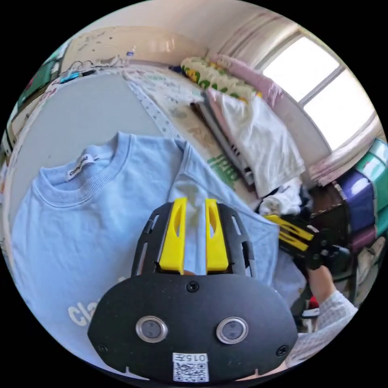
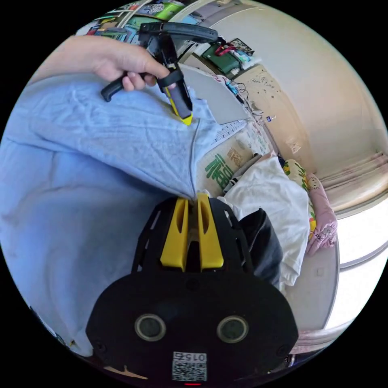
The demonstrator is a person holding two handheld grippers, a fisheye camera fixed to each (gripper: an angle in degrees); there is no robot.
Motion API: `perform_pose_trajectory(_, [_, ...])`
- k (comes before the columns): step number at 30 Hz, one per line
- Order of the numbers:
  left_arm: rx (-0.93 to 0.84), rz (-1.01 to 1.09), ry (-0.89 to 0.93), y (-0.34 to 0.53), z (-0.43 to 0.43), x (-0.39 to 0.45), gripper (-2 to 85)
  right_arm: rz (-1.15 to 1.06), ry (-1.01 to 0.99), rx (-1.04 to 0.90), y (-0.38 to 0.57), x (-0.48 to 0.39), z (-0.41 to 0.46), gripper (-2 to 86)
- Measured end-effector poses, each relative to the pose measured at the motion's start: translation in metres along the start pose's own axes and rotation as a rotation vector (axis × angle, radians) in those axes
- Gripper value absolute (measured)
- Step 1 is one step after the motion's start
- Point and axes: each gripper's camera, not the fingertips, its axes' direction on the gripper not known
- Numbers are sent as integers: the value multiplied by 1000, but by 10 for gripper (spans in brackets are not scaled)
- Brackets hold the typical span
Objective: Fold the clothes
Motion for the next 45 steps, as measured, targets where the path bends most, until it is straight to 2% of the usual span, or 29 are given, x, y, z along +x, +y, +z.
perform_pose_trajectory(3, [-18,47,-43,-6,4,9,38,98,-203,2,16,36,19,41])
perform_pose_trajectory(5, [-15,60,-11,-2,3,8,47,110,-261,-18,21,42,34,41])
perform_pose_trajectory(10, [-22,225,0,47,-23,15,66,64,-200,-44,34,22,58,41])
perform_pose_trajectory(12, [-43,333,44,96,-57,21,72,82,-244,-43,42,27,70,42])
perform_pose_trajectory(15, [30,433,97,181,-117,33,72,85,-263,-42,51,26,83,42])
perform_pose_trajectory(19, [41,401,141,283,-154,44,72,75,-242,-52,58,19,98,43])
perform_pose_trajectory(21, [11,367,86,332,-150,49,73,74,-241,-51,64,17,106,43])
perform_pose_trajectory(23, [-48,365,22,349,-140,55,76,70,-233,-53,67,14,111,43])
perform_pose_trajectory(27, [-55,380,-93,358,-136,73,65,52,-185,-57,74,5,123,42])
perform_pose_trajectory(35, [-27,307,10,371,-145,66,0,68,-241,-59,84,16,145,43])
perform_pose_trajectory(38, [-69,338,-31,380,-136,77,-4,70,-252,-62,86,20,153,43])
perform_pose_trajectory(45, [-22,329,-62,400,-139,81,-4,93,-319,-82,86,39,169,42])
